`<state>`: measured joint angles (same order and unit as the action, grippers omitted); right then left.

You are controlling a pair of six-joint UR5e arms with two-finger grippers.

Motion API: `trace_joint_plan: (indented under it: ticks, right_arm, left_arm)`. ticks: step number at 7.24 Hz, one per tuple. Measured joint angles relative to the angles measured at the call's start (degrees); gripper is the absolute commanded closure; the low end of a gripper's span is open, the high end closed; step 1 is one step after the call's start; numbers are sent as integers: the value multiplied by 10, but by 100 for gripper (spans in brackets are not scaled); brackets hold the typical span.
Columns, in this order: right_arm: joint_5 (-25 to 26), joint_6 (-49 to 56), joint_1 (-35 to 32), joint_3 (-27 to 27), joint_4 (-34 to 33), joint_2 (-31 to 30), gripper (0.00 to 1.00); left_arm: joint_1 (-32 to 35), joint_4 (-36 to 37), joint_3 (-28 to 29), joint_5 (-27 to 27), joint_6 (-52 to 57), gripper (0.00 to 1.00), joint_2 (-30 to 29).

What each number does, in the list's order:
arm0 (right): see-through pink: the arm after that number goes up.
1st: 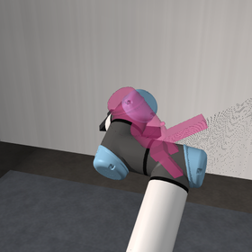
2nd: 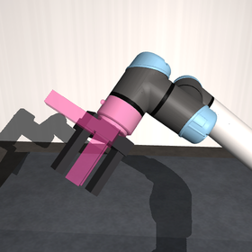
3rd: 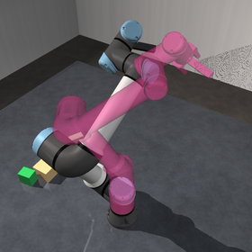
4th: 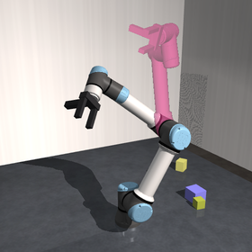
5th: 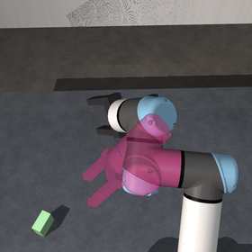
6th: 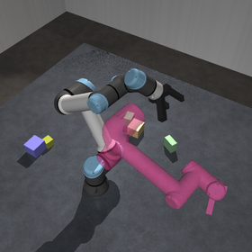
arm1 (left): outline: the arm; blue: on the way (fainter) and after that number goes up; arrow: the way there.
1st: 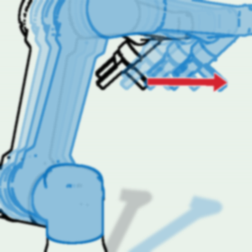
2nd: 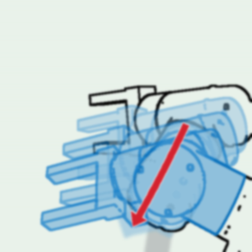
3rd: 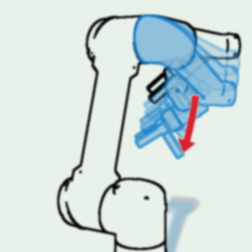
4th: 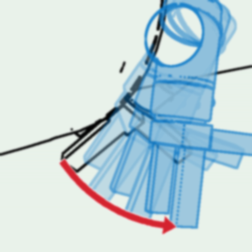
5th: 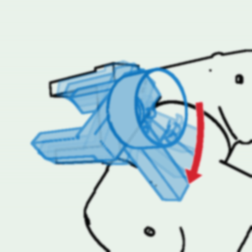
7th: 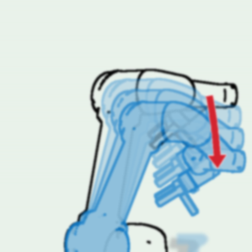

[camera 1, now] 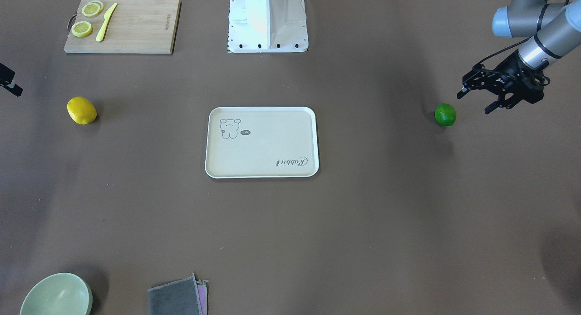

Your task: Place all lemons on tray

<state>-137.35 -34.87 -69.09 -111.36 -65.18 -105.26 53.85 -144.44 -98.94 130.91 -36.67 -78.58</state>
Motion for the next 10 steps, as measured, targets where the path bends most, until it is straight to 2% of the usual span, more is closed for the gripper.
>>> trace_joint_plan:
  ticks: [2, 5, 6, 7, 8, 9, 10]
  right_arm:
    - [1, 0, 1, 0, 0, 0, 0]
    - [11, 1, 3, 2, 1, 0, 0]
    - [13, 1, 3, 2, 1, 0, 0]
    - [14, 1, 3, 3, 1, 0, 0]
    - [15, 1, 4, 3, 1, 0, 0]
    - [15, 0, 4, 3, 1, 0, 0]
    - [15, 0, 4, 3, 1, 0, 0]
  left_arm:
    - [-52, -37, 3, -41, -57, 2, 7]
    - [-73, -54, 44, -71, -82, 3, -23]
    - [-74, -60, 60, -73, -83, 20, -36]
    - [-76, -66, 71, -74, -83, 52, -45]
    - [-78, -72, 75, -74, -84, 90, -48]
    - [-80, -76, 77, -74, -85, 100, -49]
    - [-80, -78, 74, -74, -86, 100, -50]
